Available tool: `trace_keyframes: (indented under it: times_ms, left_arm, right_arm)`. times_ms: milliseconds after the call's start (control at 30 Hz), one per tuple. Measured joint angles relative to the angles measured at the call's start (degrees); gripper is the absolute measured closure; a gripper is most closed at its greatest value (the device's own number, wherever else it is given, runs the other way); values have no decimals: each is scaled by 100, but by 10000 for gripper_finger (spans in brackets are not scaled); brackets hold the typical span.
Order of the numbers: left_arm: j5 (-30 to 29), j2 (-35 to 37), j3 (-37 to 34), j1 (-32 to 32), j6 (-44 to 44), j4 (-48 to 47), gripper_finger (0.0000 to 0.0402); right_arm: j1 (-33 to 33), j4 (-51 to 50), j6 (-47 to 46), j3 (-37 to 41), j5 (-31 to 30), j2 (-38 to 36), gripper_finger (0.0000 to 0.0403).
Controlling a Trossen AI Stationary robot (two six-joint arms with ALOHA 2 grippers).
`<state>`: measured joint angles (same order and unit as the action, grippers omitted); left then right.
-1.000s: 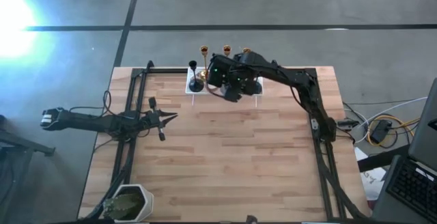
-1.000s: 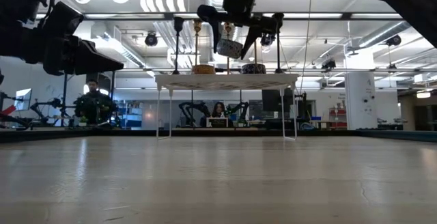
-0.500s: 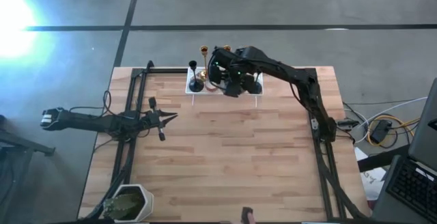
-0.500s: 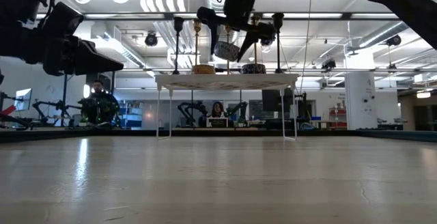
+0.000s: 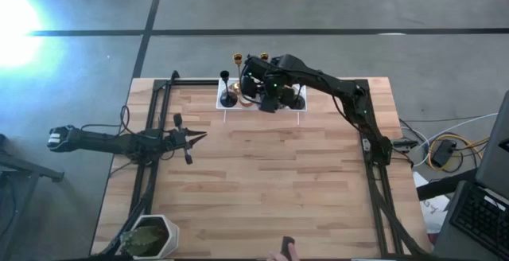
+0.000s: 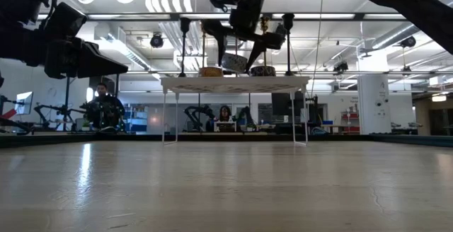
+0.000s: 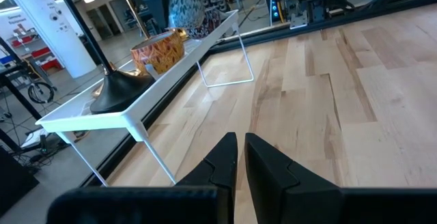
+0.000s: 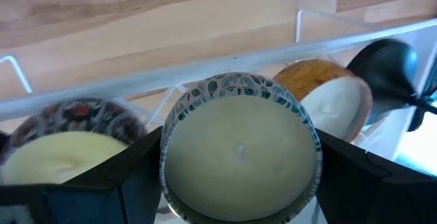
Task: Pick & Place candle stick holders
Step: Put the scented light yellow candle on the shelf
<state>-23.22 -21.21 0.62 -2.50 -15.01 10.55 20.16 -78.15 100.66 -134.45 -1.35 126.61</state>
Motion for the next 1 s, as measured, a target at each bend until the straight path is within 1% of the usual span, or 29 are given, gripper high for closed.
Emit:
trace_keyframes:
  times_ms: [167,1000]
  left_arm:
    - [0,0,0,0,0,2,368]
    - [0,0,0,0,-2,7,368]
  right_arm:
    - [37,-206,-22,0,-28,-9,116]
    - [92,-182,7,0,-103,-11,116]
